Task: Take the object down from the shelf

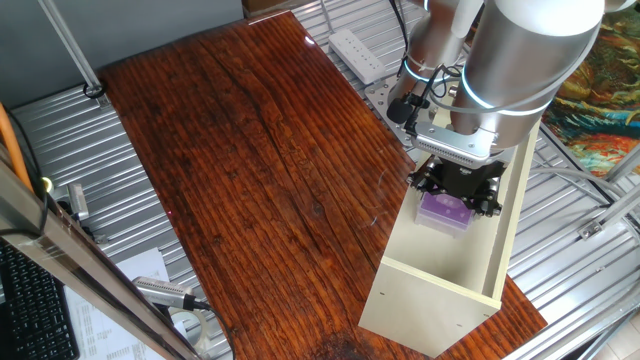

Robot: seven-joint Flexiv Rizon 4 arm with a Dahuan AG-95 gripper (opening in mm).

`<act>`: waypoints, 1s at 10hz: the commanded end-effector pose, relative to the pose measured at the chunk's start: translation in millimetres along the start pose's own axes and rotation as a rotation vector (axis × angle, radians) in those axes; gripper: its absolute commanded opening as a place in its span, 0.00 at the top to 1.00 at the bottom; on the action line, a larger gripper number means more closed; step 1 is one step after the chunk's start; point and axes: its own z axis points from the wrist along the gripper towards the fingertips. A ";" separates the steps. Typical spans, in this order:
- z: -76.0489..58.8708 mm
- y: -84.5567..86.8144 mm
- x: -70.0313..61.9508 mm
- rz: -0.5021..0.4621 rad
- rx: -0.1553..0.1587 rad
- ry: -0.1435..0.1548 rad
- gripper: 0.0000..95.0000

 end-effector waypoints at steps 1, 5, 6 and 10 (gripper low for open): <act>-5.9 0.2 -3.3 0.053 0.008 0.019 1.00; -6.4 -0.3 -4.1 0.074 0.009 0.017 1.00; -8.3 -1.4 -6.4 0.079 0.011 0.020 1.00; -15.0 -18.8 -11.4 0.071 0.019 0.025 1.00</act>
